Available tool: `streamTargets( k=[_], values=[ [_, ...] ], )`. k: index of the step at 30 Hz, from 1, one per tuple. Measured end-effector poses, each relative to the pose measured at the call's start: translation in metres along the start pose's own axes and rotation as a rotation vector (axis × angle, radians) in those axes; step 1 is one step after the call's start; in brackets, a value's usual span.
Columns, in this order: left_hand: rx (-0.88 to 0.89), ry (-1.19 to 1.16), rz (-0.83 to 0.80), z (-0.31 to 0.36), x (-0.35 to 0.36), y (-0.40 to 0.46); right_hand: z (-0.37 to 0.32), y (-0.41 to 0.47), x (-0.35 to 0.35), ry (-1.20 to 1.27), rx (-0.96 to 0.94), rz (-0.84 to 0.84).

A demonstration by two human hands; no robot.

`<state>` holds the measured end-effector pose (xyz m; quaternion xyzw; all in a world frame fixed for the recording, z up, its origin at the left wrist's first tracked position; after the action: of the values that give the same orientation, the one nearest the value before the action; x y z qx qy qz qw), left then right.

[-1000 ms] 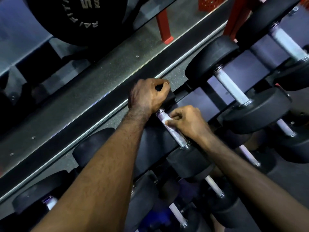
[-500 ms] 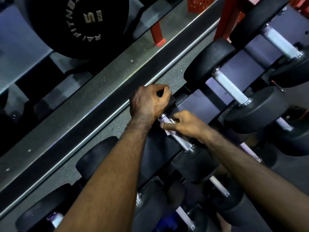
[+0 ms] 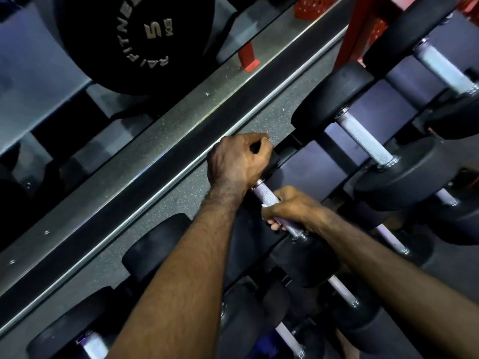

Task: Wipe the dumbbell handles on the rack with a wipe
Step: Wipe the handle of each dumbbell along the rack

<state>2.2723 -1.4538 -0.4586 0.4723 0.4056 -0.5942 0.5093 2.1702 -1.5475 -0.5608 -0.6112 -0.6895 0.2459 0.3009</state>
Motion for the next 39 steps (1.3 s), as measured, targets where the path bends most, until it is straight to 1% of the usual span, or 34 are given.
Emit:
streamTargets(
  k=[2, 6, 8, 11, 13, 16, 18, 24, 26, 29, 30, 32, 34, 35, 37, 39],
  values=[
    [-0.008, -0.004, -0.005, 0.000, 0.000, -0.001, -0.002, 0.002, 0.001, 0.007, 0.014, 0.002],
    [-0.027, -0.019, -0.007, 0.001, -0.001, -0.001, -0.023, 0.016, 0.009, 0.035, -0.047, 0.055],
    [-0.024, -0.023, -0.013, 0.001, -0.001, 0.000, -0.017, 0.012, 0.004, 0.014, -0.044, 0.029],
    [-0.016, -0.036, 0.001, 0.001, -0.002, -0.001, 0.006, -0.001, -0.009, -0.029, 0.018, -0.054],
    [-0.012, -0.031, 0.007, 0.001, -0.001, -0.001, 0.006, -0.001, -0.012, -0.029, 0.040, -0.052],
    [-0.019, -0.047, 0.012, 0.001, 0.000, -0.002, -0.016, 0.010, -0.004, -0.011, -0.023, 0.015],
    [-0.020, -0.053, 0.011, 0.001, 0.001, 0.000, -0.023, 0.015, 0.001, 0.050, -0.054, 0.014],
    [-0.005, -0.049, 0.038, -0.001, 0.002, 0.000, 0.010, -0.002, -0.015, -0.114, 0.019, -0.070],
    [-0.005, -0.046, 0.031, 0.000, 0.003, 0.000, 0.000, 0.006, -0.014, -0.094, -0.007, -0.027],
    [-0.013, -0.046, 0.024, 0.000, 0.001, 0.000, -0.022, 0.017, -0.003, -0.018, -0.098, 0.032],
    [-0.014, -0.048, 0.023, -0.001, 0.001, 0.000, -0.022, 0.017, -0.003, -0.031, -0.131, 0.049],
    [-0.013, -0.059, 0.023, -0.001, 0.003, 0.000, -0.012, 0.005, -0.012, -0.195, -0.165, 0.071],
    [-0.009, -0.065, 0.038, -0.001, 0.002, 0.000, 0.003, -0.006, -0.023, -0.436, -0.131, 0.056],
    [-0.010, -0.061, 0.044, -0.002, 0.002, -0.001, 0.006, -0.009, -0.026, -0.505, -0.088, 0.030],
    [-0.011, -0.059, 0.039, -0.001, 0.002, 0.000, -0.002, 0.000, -0.024, -0.509, -0.047, -0.009],
    [-0.015, -0.059, 0.034, -0.001, 0.002, 0.000, -0.018, 0.012, -0.019, -0.439, -0.040, -0.029]
  ],
)
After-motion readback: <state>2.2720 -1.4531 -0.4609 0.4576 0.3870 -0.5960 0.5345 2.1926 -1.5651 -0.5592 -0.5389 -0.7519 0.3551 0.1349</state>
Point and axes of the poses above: each hand's wrist, its own y-axis towards the middle knuckle, its own x-axis out of the palm, z = x × y, the point moved 5 cm from there along y, towards the middle knuckle, and after that the axes turned 13 degrees about y, right-handed, at the moved point
